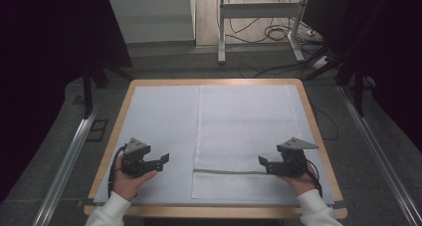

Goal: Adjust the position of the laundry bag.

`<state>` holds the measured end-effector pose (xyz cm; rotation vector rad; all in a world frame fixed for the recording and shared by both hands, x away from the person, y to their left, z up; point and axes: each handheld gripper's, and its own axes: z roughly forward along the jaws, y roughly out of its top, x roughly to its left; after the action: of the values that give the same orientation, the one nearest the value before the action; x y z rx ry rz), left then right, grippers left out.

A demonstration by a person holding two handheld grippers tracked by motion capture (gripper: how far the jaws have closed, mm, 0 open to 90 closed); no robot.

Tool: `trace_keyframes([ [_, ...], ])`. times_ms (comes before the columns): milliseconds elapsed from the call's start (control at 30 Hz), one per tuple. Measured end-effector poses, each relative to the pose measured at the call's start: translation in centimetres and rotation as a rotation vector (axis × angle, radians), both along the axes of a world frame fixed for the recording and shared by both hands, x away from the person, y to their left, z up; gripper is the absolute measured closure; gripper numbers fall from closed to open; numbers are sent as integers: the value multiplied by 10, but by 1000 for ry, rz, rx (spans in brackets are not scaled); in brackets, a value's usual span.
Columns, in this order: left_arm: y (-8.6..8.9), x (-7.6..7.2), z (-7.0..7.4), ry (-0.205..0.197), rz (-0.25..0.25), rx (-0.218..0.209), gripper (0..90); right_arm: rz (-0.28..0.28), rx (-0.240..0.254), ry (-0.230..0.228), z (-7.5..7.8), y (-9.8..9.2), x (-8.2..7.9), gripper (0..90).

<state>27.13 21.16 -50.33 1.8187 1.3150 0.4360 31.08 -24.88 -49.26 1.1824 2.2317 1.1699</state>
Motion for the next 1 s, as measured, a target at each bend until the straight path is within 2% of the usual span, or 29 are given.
trace_keyframes([
  [200,-5,2,-4,-5,-13,24,188,5,0,-21,-2,-2,0,149],
  [400,-5,1,-3,11,-25,4,207,23,20,1,-1,-2,0,149],
  [600,-6,2,-2,29,-32,-2,219,-2,38,7,0,-4,-1,158],
  [733,-17,7,-5,40,-49,85,224,6,13,-8,-3,-3,-5,165],
  [833,-20,8,-5,61,-66,74,221,-9,1,-17,-3,-7,-5,161],
  [1000,-17,7,-4,68,-58,50,216,-24,2,-14,-3,-10,-4,157],
])
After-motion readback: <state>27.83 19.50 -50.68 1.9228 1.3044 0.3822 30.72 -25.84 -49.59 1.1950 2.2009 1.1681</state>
